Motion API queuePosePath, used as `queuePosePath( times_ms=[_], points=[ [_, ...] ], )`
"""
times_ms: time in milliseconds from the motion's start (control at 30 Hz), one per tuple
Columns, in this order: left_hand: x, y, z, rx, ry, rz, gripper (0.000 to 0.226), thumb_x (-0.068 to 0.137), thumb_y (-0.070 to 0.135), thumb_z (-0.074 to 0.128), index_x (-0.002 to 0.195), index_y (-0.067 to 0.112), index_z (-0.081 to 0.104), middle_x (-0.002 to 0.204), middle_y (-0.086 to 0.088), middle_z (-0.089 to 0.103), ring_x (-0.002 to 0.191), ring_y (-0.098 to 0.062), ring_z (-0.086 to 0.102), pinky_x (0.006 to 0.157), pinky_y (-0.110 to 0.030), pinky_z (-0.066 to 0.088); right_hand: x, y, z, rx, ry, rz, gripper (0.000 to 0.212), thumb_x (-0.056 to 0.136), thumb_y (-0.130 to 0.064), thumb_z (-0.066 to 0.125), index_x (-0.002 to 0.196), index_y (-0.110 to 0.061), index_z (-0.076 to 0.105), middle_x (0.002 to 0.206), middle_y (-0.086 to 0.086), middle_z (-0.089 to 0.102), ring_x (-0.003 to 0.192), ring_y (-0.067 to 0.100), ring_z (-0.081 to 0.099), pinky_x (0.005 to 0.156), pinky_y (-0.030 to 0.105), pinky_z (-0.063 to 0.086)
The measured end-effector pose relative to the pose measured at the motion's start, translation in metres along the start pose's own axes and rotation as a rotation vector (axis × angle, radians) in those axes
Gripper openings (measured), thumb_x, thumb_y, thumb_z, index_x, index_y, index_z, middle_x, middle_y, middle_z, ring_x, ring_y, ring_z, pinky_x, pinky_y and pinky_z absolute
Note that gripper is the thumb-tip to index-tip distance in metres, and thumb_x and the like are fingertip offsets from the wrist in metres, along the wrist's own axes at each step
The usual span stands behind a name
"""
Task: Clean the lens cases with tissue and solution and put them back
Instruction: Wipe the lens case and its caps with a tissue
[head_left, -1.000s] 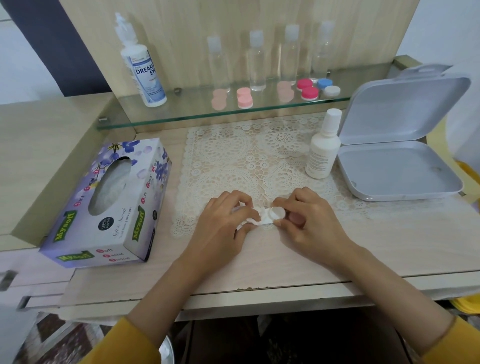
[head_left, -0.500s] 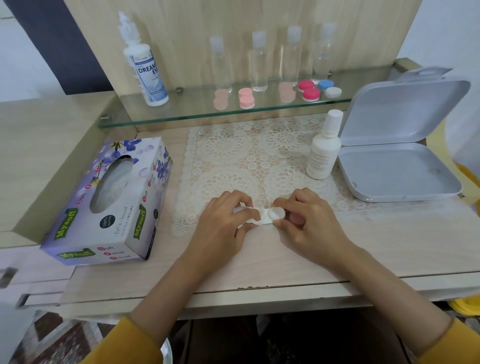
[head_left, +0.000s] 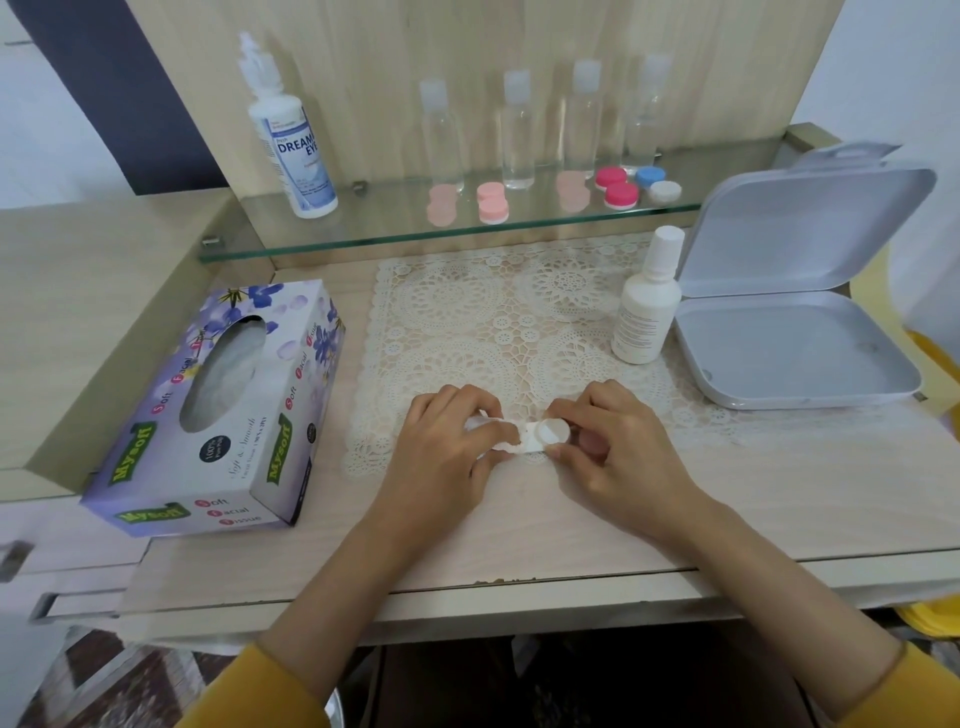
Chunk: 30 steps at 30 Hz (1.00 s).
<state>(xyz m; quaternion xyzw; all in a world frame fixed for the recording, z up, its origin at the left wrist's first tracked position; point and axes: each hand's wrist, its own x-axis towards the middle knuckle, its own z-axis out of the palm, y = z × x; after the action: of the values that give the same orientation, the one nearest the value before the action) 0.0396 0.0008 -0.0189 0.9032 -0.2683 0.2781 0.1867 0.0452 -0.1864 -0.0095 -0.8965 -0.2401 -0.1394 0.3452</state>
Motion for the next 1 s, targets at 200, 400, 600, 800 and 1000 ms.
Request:
queuePosePath(
  times_ms=[200,400,600,800,1000],
  points=[
    [0.000,0.004,-0.001,-0.040,-0.014,-0.024,0.012,0.076,0.020,0.051,0.088,0.021,0.055,0.088,-0.005,0.058,0.085,-0.011,0.047,0.078,-0.022,0.030,0.000,0.000,0.002,-0.003,0.001,-0.002,0.010,0.071,-0.016,0.060,0.079,-0.011,0.065,0.067,-0.001,0.043,0.069,0.010,0.036,0.063,0.019,0.031],
    [0.000,0.004,-0.008,-0.114,0.139,-0.031,0.010,0.080,0.024,0.060,0.091,0.025,0.060,0.084,0.001,0.067,0.082,-0.005,0.052,0.078,-0.021,0.037,0.000,0.000,0.002,0.026,0.061,0.031,0.019,0.075,-0.021,0.057,0.087,-0.014,0.069,0.069,-0.005,0.044,0.070,0.012,0.042,0.063,0.016,0.030],
    [0.007,0.020,-0.022,-0.444,0.173,-0.241,0.016,0.077,0.027,0.063,0.079,0.013,0.071,0.090,0.010,0.067,0.085,-0.001,0.061,0.077,-0.011,0.044,0.002,-0.002,0.000,0.053,0.139,0.041,0.023,0.072,-0.024,0.060,0.090,-0.013,0.070,0.073,-0.020,0.038,0.070,0.004,0.039,0.066,0.010,0.030],
    [0.020,0.032,-0.039,-0.969,-0.102,-0.770,0.017,0.077,0.011,0.069,0.071,0.027,0.071,0.114,0.008,0.063,0.096,-0.010,0.062,0.068,-0.035,0.053,0.002,-0.009,-0.005,0.083,0.183,0.010,0.026,0.071,-0.027,0.063,0.092,-0.015,0.071,0.074,-0.010,0.050,0.072,0.001,0.043,0.071,0.004,0.032],
    [0.024,0.037,-0.045,-1.039,-0.091,-0.865,0.004,0.080,0.011,0.066,0.082,0.012,0.070,0.067,0.007,0.066,0.060,-0.004,0.058,0.050,-0.016,0.043,-0.003,-0.022,-0.017,0.297,0.207,-0.014,0.030,0.068,-0.038,0.062,0.090,-0.020,0.069,0.082,-0.008,0.065,0.075,0.009,0.056,0.071,0.017,0.044]
  ],
)
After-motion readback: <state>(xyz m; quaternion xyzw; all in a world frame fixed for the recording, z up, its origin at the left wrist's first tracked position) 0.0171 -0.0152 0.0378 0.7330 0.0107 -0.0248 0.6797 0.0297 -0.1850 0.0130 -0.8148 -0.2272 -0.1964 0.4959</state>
